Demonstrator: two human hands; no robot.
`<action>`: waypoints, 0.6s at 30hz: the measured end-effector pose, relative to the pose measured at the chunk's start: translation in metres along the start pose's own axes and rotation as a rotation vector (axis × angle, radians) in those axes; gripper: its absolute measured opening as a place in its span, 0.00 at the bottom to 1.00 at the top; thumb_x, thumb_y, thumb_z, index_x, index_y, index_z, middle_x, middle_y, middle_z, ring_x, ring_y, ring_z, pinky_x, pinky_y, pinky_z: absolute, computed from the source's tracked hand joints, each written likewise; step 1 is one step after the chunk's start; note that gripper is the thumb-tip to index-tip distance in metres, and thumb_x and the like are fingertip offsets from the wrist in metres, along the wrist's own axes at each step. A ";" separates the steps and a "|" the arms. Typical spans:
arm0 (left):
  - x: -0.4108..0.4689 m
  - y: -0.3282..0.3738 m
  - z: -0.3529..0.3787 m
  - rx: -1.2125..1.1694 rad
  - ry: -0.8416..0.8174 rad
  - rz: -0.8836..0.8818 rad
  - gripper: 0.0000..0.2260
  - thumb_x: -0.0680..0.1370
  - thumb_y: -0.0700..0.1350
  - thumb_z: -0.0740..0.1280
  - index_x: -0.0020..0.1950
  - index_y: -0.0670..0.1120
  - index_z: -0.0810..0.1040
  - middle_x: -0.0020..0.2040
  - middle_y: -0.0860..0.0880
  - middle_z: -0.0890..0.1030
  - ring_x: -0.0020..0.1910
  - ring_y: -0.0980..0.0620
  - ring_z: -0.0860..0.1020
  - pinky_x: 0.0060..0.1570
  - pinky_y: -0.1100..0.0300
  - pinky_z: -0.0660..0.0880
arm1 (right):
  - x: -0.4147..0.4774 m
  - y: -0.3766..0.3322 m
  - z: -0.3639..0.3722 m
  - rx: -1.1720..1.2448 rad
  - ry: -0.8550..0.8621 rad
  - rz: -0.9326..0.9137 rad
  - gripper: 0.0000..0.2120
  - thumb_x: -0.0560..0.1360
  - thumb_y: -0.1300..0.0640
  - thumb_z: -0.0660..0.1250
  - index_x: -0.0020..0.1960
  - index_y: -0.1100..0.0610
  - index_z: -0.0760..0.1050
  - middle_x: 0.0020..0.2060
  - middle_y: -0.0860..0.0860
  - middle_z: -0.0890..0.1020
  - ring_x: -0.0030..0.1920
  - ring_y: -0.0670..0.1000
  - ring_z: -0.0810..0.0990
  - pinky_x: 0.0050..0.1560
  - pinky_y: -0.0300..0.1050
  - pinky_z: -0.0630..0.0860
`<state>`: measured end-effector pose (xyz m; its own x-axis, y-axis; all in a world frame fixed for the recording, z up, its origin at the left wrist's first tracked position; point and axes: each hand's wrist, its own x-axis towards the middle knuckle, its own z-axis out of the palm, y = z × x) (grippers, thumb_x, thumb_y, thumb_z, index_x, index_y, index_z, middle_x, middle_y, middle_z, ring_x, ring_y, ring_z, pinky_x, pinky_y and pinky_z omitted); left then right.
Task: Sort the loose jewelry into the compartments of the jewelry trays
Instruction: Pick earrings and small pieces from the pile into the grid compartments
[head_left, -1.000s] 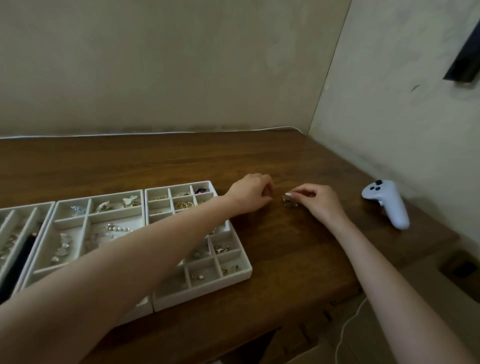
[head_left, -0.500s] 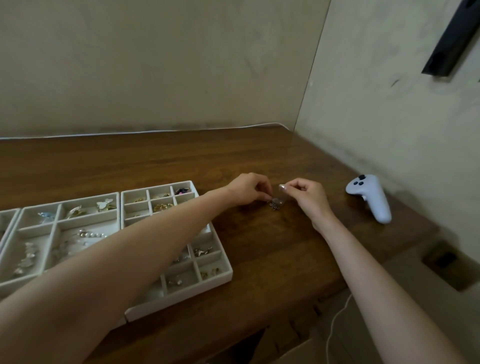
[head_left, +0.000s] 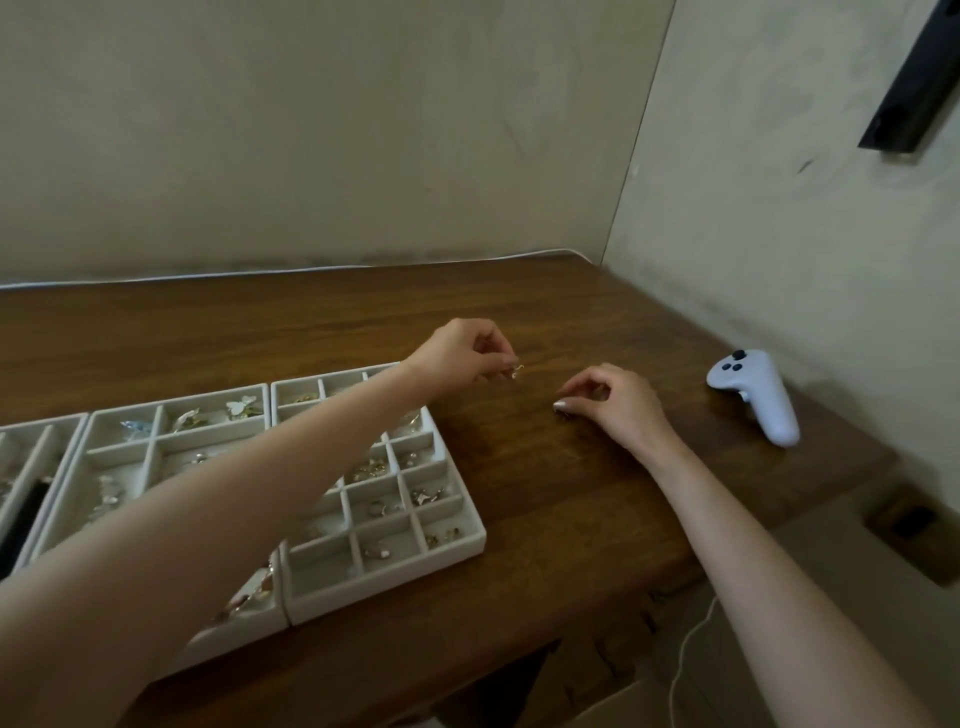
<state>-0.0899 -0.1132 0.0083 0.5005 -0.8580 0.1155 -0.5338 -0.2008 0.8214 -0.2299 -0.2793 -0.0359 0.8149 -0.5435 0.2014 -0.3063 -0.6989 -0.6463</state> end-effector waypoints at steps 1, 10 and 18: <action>-0.009 0.000 -0.004 0.018 0.003 0.018 0.04 0.76 0.43 0.66 0.48 0.45 0.76 0.43 0.50 0.81 0.40 0.60 0.79 0.43 0.65 0.74 | 0.000 0.000 0.000 -0.002 0.013 -0.004 0.05 0.70 0.52 0.73 0.45 0.48 0.80 0.44 0.42 0.79 0.44 0.42 0.75 0.42 0.38 0.69; -0.103 0.004 -0.048 0.192 -0.191 0.118 0.01 0.74 0.44 0.68 0.44 0.47 0.77 0.40 0.53 0.81 0.36 0.61 0.76 0.37 0.68 0.71 | -0.007 -0.002 0.004 0.025 0.028 -0.083 0.03 0.70 0.56 0.73 0.43 0.50 0.81 0.44 0.44 0.80 0.43 0.45 0.76 0.44 0.38 0.72; -0.142 -0.004 -0.051 0.356 -0.356 0.153 0.03 0.72 0.47 0.70 0.42 0.55 0.78 0.45 0.58 0.76 0.43 0.60 0.74 0.43 0.68 0.70 | -0.011 -0.008 0.006 -0.007 0.045 -0.118 0.04 0.71 0.58 0.72 0.43 0.50 0.80 0.43 0.44 0.80 0.45 0.43 0.77 0.41 0.33 0.68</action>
<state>-0.1240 0.0337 0.0169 0.1687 -0.9853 -0.0285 -0.8122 -0.1553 0.5623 -0.2330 -0.2649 -0.0372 0.8223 -0.4779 0.3089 -0.2133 -0.7621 -0.6113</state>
